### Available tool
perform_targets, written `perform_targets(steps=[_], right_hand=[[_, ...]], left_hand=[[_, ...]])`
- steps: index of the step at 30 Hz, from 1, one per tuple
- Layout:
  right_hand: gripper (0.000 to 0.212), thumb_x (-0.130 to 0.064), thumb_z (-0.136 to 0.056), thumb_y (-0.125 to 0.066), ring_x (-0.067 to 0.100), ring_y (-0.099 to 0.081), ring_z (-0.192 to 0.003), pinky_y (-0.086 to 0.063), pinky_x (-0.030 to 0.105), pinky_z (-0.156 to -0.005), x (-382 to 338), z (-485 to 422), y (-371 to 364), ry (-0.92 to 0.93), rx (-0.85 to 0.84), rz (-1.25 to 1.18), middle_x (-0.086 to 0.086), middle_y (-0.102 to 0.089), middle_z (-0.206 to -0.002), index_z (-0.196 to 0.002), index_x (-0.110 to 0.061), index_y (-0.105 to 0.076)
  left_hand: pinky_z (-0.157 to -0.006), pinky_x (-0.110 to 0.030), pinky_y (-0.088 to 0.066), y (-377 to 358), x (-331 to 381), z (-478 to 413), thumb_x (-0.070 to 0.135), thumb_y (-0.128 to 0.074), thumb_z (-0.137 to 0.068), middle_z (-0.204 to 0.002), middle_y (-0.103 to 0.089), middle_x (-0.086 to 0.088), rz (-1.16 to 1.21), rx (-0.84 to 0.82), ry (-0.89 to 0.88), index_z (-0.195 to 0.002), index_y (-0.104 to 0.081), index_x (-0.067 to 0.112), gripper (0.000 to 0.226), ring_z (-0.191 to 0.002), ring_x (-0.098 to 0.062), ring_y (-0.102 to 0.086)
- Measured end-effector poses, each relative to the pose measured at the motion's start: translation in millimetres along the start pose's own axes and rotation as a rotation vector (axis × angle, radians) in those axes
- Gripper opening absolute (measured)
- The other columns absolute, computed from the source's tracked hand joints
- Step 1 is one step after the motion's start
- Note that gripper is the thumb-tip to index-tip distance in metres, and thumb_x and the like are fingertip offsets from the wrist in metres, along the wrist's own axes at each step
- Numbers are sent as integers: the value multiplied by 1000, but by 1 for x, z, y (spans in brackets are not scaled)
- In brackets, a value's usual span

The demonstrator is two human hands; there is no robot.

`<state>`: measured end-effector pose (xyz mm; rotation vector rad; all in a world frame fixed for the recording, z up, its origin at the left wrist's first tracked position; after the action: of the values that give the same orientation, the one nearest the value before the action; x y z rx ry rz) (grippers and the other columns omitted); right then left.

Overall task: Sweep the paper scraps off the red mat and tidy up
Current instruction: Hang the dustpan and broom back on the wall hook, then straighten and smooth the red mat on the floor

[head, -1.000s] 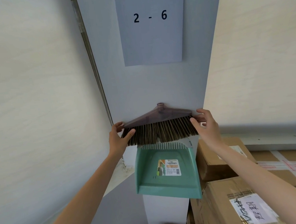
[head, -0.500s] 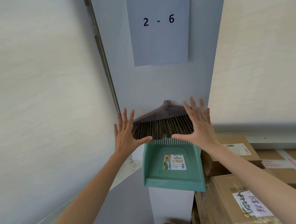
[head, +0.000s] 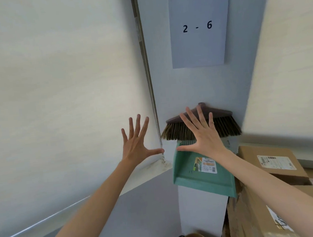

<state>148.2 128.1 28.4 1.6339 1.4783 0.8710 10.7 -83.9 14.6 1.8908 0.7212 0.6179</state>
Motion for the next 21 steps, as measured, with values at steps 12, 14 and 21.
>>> perform_targets(steps=[12, 14, 21], right_hand=[[114, -90, -68, -41, 26, 16, -149, 3, 64, -115, -124, 47, 27, 388, -41, -243, -9, 12, -163, -155, -31, 4], [114, -89, -68, -41, 25, 17, -149, 3, 64, -115, -151, 65, 31, 440, -70, -296, -10, 13, -163, -155, -32, 6], [116, -88, -68, -46, 22, 17, -149, 1, 62, -117, -242, 116, 56, 574, -91, -420, -12, 12, -162, -154, -32, 8]], left_hand=[[-116, -62, 2, 92, -17, 206, 92, -51, -55, -159, 28, 9, -130, 87, 438, -151, 19, 37, 131, -146, -22, 28], [-116, -63, 1, 105, -16, 250, 92, -51, -55, -160, 26, 8, -164, 62, 508, -151, 19, 37, 131, -146, -23, 27], [-115, -64, -1, 165, -16, 374, 95, -45, -53, -161, 21, 6, -255, 76, 685, -152, 17, 35, 131, -148, -24, 23]])
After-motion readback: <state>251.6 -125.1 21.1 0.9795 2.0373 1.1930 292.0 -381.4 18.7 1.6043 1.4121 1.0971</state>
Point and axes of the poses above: each hand's wrist, its own z-axis away from the middle knuckle, its own y-axis out of the back of the hand, x = y × z, the point moved 3 cm from there along -z, towards the middle knuckle
